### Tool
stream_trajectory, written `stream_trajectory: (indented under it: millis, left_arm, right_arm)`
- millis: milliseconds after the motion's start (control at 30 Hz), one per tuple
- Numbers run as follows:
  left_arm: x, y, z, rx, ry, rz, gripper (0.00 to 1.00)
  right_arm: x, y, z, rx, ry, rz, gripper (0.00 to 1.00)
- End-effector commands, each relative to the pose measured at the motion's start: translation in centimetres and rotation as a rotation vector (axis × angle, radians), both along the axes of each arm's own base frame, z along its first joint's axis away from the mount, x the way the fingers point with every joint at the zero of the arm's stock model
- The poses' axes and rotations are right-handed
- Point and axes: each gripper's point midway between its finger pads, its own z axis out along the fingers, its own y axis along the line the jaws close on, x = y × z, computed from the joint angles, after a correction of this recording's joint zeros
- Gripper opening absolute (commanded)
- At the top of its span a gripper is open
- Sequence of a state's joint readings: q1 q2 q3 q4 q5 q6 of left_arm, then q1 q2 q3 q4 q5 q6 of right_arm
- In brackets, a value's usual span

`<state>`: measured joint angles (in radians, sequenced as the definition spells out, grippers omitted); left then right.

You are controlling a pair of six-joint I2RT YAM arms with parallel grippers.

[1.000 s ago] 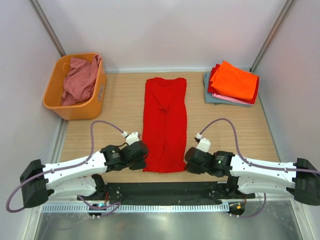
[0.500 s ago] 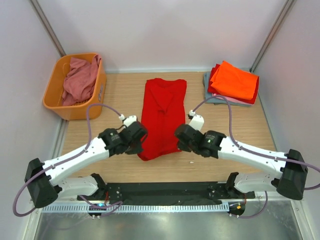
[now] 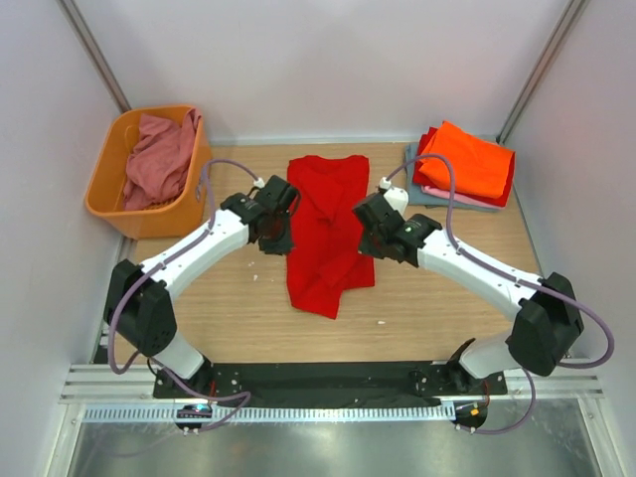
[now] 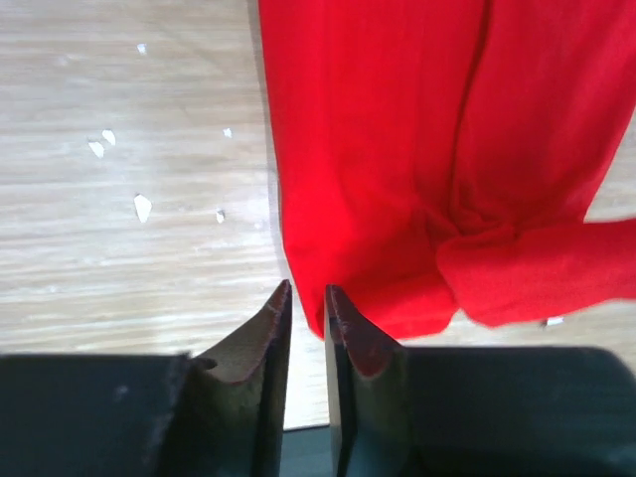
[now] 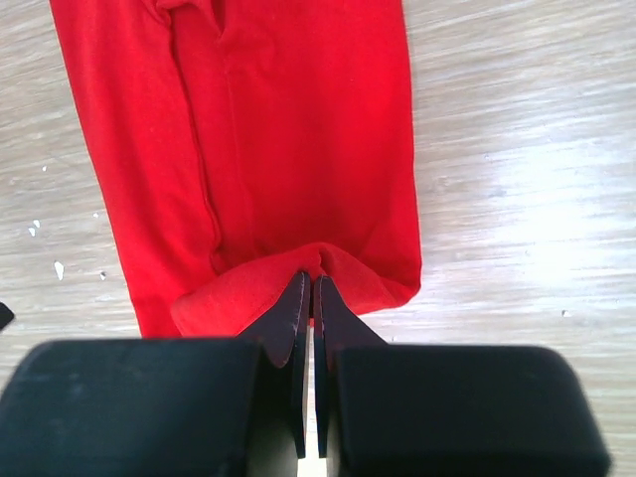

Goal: Fold and stack the t-shirts
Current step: Fold the tshirt

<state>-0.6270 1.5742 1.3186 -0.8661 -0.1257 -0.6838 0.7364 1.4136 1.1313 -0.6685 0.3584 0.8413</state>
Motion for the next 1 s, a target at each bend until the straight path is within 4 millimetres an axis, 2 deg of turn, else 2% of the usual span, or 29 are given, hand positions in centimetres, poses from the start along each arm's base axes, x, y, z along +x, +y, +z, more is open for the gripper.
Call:
stream_trajectory:
  millis: [0,33,67,100,167,200,267,300,367,400,433,633,767,900,967]
  left_arm:
    - [-1.1,-0.4,1.7,-0.072,-0.025,-0.07,0.22]
    - [-2.8,0.0,0.1,-0.062,0.004,-0.075,0.27]
    - [-3.4,-0.4,1.3,-0.111,-0.048,-0.09,0.32]
    - [-5.6,-0.4,-0.4,-0.102,-0.021,-0.127,0.41]
    - [-7.4,-1.9,-0.3,-0.17,-0.059,-0.156,0.52]
    - [-9.9,-2.7,-1.0,-0.189,-0.057,-0.211,0.6]
    - [-11.1,-3.9,-1.4,-0.23,-0.08,-0.185,0.64]
    - [-12.6,-4.0,-2.7,-0.226,-0.064,-0.201,0.65]
    - [-13.0,-4.9,-3.3,-0.288,-0.064,-0.146,0.66]
    - [-13.7,-4.7,-4.6,-0.288,-0.042,-0.141,0.67]
    - [-13.9,-5.1,-4.9,-0.304,-0.036,-0.131,0.67]
    - [-15.6,-4.2,-8.1,-0.225,0.023,-0.086,0.65]
    - [-16.3,-4.7,-8.4,-0.217,0.004,-0.062,0.63]
    - [-16.0,-4.9,-9.4,-0.199,-0.01,-0.025,0.61]
    - [-16.1,-4.9,-10.6,-0.166,0.01,-0.019,0.58]
  right_arm:
    - [0.7,1.0,1.4,0.017,-0.031,0.055,0.01]
    - [0.3,1.1,1.3,0.028,-0.022,0.069,0.01]
    - [-0.4,0.9,0.6,0.031,-0.005,0.075,0.01]
    - [-0.9,0.8,0.2,0.038,0.0,0.083,0.01]
    - [-2.6,0.0,-1.0,0.046,0.026,0.089,0.01]
    - [-3.3,0.0,-1.5,0.052,0.036,0.091,0.01]
    - [-5.0,-0.6,-3.1,0.049,0.064,0.097,0.01]
    - [-5.6,-0.3,-3.4,0.064,0.072,0.097,0.01]
    - [-7.0,-0.2,-4.7,0.061,0.1,0.111,0.01]
    - [-7.5,0.0,-5.0,0.061,0.11,0.107,0.01]
    - [-8.7,0.7,-5.4,0.053,0.116,0.141,0.01]
    - [-13.2,1.1,-8.2,-0.001,0.164,0.179,0.01]
    - [-14.8,1.0,-9.1,-0.005,0.173,0.18,0.01]
    - [-15.0,0.7,-9.3,-0.016,0.171,0.176,0.01]
    - [-14.9,0.5,-9.3,-0.028,0.167,0.177,0.01]
